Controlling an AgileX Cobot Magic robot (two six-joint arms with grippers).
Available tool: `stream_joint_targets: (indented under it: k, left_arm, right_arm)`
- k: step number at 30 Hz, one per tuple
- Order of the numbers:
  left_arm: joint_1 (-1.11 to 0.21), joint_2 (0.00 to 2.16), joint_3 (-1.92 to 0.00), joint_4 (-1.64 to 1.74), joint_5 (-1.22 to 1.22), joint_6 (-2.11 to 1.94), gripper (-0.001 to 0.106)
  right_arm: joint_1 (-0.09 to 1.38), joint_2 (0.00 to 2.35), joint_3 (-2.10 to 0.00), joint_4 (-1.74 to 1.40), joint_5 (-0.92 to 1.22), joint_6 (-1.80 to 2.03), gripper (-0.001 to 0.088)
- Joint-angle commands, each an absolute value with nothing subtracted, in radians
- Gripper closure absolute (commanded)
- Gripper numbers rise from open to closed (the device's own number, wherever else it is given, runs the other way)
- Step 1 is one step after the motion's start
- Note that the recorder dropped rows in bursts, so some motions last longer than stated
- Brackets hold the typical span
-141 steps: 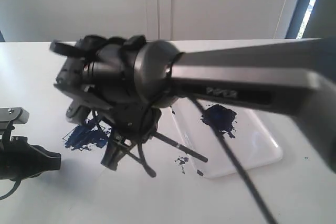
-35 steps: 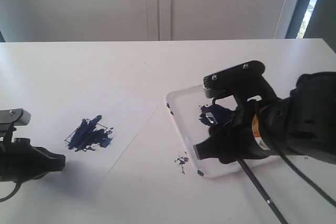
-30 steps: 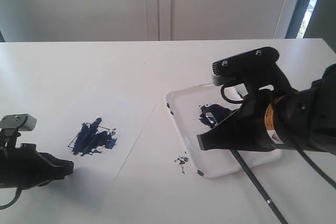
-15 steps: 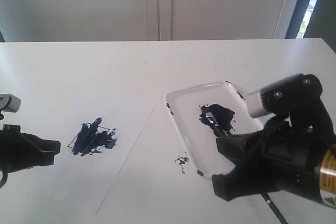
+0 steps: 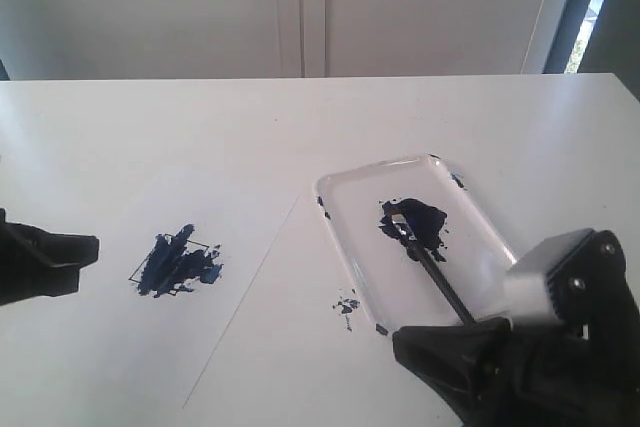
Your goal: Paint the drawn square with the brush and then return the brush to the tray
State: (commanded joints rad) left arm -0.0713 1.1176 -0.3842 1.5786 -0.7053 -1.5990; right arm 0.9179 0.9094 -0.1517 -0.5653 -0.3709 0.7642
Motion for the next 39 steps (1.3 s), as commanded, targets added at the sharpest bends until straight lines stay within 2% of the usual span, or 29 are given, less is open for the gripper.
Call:
stream_joint_targets:
  k: [8,17,39]
  left_arm:
    - [-0.071,0.942,-0.367,1.696,-0.676,-1.758,0.105]
    - [-0.071,0.747,-0.266,1.647,-0.603,-1.788,0.105]
    - [-0.071,0.473,0.0,1.428,-0.507,-1.702,0.105]
  right_arm:
    - [0.918,0.909,-0.055,-0.305,-0.539,0.578,0.0868]
    - [0.918,0.909,-0.033,-0.302,-0.567,0.578,0.0868]
    - [0.918,0.909,0.0,-0.306,-0.604,0.518,0.0868]
